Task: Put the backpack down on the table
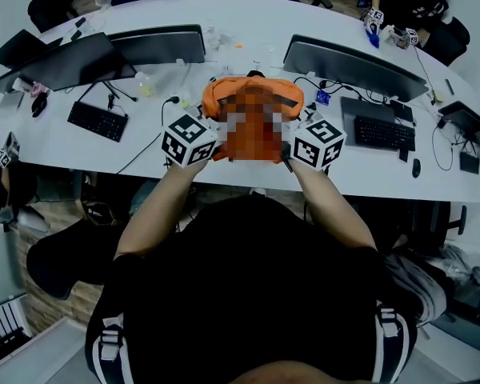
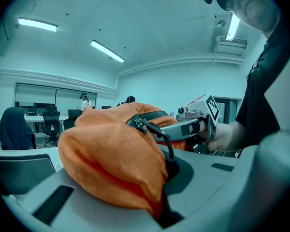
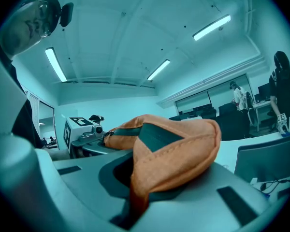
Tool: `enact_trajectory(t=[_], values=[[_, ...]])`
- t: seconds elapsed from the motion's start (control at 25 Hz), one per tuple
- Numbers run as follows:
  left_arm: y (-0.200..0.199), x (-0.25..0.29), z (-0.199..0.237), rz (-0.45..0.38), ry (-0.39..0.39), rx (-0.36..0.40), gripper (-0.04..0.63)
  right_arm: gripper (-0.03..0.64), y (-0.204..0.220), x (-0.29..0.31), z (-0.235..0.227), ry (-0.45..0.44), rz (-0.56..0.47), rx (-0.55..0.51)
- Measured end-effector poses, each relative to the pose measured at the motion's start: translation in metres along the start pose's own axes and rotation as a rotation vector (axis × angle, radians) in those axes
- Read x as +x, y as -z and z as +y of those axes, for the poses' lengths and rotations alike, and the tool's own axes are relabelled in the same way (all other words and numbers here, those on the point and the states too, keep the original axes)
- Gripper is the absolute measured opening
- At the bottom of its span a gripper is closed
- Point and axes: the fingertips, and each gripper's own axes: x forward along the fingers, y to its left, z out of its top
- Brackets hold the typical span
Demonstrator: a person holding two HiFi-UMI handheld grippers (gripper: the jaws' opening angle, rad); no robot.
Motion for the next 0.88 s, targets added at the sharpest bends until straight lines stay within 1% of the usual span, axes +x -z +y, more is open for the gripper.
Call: enact_trajectory(t=[0.36, 0.88], values=[[-0.005, 0.04, 0.024, 0.006, -0.022, -0.024, 0.048, 0.037, -0.005, 0.005, -0.046, -0.027, 0.01, 0.008], [-0.011, 0.086, 0.054, 0.021, -0.109, -0.062, 0.048, 0.037, -0.012, 0.014, -0.101, -0.114, 0.051, 0.003]])
